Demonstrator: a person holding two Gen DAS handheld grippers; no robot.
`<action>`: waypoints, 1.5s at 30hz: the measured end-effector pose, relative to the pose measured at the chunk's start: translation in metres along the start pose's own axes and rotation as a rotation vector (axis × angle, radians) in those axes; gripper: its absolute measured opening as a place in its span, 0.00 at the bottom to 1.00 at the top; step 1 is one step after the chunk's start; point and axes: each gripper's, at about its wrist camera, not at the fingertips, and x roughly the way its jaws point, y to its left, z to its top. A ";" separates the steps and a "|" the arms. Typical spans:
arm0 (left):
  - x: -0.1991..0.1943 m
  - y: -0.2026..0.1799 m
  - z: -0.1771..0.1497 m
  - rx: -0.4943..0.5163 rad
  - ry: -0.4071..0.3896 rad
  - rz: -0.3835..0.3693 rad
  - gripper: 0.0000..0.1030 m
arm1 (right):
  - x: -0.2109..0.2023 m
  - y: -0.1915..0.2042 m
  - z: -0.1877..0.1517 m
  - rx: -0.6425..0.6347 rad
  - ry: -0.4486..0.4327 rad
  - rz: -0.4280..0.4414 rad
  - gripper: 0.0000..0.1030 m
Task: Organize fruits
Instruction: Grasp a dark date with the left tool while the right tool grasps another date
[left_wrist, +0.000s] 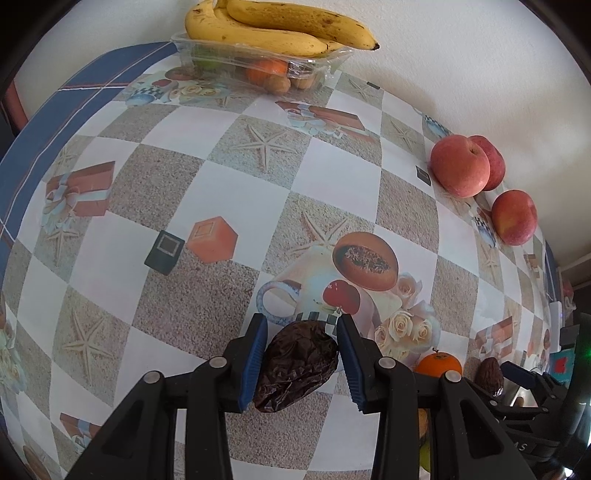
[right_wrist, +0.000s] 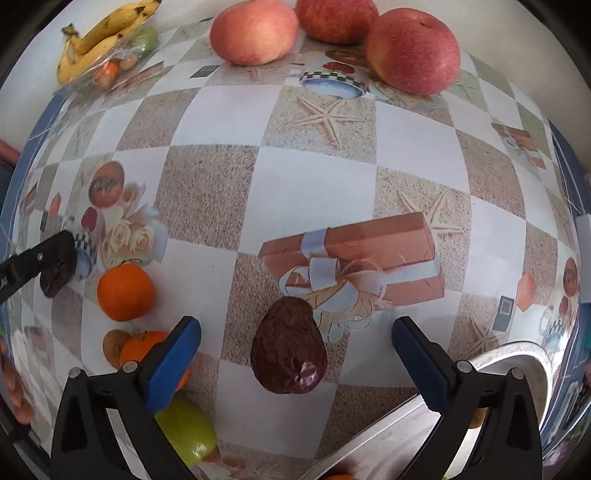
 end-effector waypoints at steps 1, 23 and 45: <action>0.000 0.000 0.000 0.000 0.000 -0.001 0.40 | -0.001 0.000 -0.001 -0.003 -0.005 -0.006 0.98; -0.001 -0.005 -0.006 0.023 0.005 -0.023 0.40 | -0.018 0.032 -0.048 0.030 -0.012 -0.067 0.36; -0.044 -0.018 -0.052 0.051 0.006 -0.137 0.39 | -0.117 0.017 -0.119 0.239 -0.205 0.023 0.36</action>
